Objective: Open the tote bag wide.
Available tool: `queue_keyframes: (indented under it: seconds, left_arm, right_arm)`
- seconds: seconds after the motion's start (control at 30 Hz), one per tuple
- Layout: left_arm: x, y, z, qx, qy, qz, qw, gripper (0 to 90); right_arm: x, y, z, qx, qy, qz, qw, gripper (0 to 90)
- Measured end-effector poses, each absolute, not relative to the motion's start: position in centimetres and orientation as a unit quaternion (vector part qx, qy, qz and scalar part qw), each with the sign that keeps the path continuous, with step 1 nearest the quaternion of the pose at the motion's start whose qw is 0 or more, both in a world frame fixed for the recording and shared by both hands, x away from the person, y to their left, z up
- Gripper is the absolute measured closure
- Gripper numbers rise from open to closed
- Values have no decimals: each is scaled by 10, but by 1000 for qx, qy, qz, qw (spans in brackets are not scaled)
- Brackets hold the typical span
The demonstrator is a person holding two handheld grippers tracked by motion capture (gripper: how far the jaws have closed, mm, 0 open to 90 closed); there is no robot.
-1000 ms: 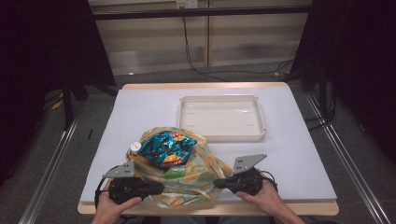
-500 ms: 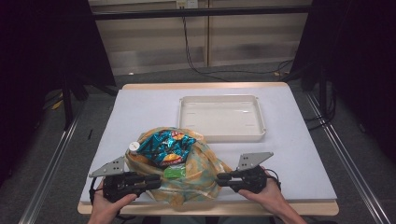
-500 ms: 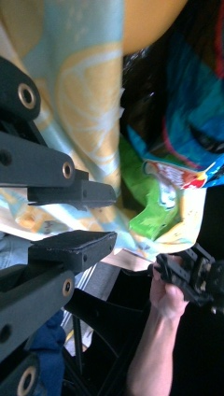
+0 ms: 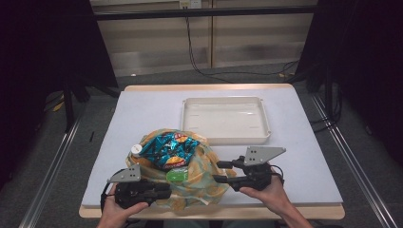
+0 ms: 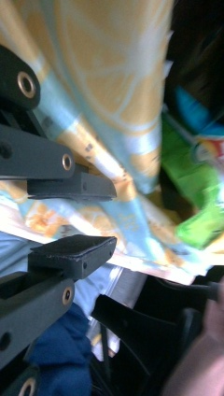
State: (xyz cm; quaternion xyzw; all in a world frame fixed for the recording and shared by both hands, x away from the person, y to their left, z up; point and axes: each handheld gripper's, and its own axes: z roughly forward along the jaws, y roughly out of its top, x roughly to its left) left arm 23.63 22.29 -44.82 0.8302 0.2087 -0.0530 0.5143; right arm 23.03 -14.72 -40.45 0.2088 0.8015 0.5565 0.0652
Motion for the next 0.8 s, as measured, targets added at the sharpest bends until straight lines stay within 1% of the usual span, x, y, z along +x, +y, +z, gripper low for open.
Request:
queue_keyframes:
  seconds: [0.17,0.33,0.47,0.5,0.53,0.57,0.67,0.7,0.8]
  left_arm:
    - [235,227,-449,828,213,-50,516,701]
    - [235,232,-450,826,217,-41,518,700]
    - [235,233,-450,825,223,-42,518,697]
    - [235,234,-450,828,219,-40,515,692]
    - [235,234,-450,828,219,-39,515,686]
    - [235,234,-450,829,218,-38,514,686]
    - [235,233,-450,828,219,-39,515,683]
    - [235,233,-450,827,220,-40,516,681]
    - [235,233,-450,826,218,-39,518,665]
  right_arm:
    - [238,-133,-400,210,799,559,66,508]
    - [248,-115,-402,213,801,557,57,483]
    - [250,-108,-406,214,805,550,53,494]
    - [250,-105,-409,212,811,542,56,591]
    - [249,-105,-409,209,812,542,53,646]
    - [249,-105,-409,209,812,542,53,646]
    - [246,-109,-408,208,807,549,57,842]
    - [246,-111,-407,208,805,553,59,889]
    - [240,-121,-406,213,803,553,63,900]
